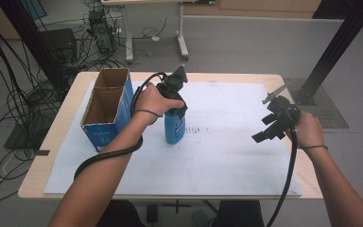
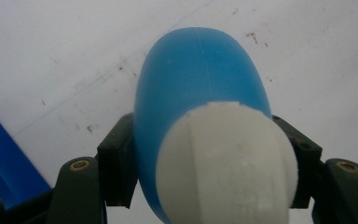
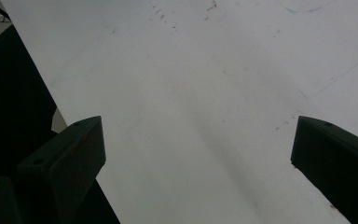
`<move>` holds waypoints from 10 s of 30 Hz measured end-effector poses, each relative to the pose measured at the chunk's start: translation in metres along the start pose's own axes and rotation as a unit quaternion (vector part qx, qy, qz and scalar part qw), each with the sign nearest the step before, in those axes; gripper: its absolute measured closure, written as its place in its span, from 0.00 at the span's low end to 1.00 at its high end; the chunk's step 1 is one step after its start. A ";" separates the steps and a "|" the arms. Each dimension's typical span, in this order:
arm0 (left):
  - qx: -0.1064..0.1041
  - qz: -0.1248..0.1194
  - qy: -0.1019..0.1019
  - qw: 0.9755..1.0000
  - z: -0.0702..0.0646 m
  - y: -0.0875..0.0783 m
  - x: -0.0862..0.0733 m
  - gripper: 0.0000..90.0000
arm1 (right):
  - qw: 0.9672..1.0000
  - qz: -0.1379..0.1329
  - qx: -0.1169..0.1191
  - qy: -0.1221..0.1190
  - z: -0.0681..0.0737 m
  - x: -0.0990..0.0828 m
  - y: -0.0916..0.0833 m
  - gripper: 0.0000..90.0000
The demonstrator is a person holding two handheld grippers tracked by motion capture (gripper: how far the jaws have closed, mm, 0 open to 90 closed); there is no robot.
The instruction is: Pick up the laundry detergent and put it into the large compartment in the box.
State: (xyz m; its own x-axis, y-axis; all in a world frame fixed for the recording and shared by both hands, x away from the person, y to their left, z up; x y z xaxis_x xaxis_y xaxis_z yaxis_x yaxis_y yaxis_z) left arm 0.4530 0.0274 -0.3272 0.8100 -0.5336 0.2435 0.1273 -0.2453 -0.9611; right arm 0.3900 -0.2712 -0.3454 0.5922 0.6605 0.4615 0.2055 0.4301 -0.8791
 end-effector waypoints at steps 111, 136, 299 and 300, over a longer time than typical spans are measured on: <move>0.003 0.005 0.002 1.000 0.000 0.000 0.001 0.42 | 1.000 0.010 -0.005 -0.004 0.000 0.006 0.003 0.03; 0.006 0.000 0.019 1.000 -0.006 -0.006 0.001 0.42 | 1.000 0.013 -0.007 -0.006 0.000 0.006 0.003 0.03; 0.083 -0.077 -0.207 0.972 0.133 -0.226 -0.069 0.42 | 1.000 -0.010 -0.010 -0.025 0.014 0.024 -0.005 0.03; 0.082 -0.074 -0.207 0.972 0.133 -0.224 -0.069 0.42 | 1.000 -0.011 -0.010 -0.024 0.014 0.024 -0.005 0.03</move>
State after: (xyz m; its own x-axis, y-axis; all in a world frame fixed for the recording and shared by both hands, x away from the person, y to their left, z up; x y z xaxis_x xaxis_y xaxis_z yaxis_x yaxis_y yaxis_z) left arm 0.4445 0.2268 -0.1466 0.9328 -0.1219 0.3392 0.3215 -0.1439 -0.9359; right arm 0.3923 -0.2491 -0.3287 0.5491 0.6801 0.4857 0.2332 0.4334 -0.8705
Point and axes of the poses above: each handheld gripper's, and its own axes: y roughly forward along the jaws, x roughly out of its top, z roughly to its left, the point moved 5 cm from there along y, roughly forward along the jaws, and after that the axes turned 5 degrees about -x, right-handed, at the moved point
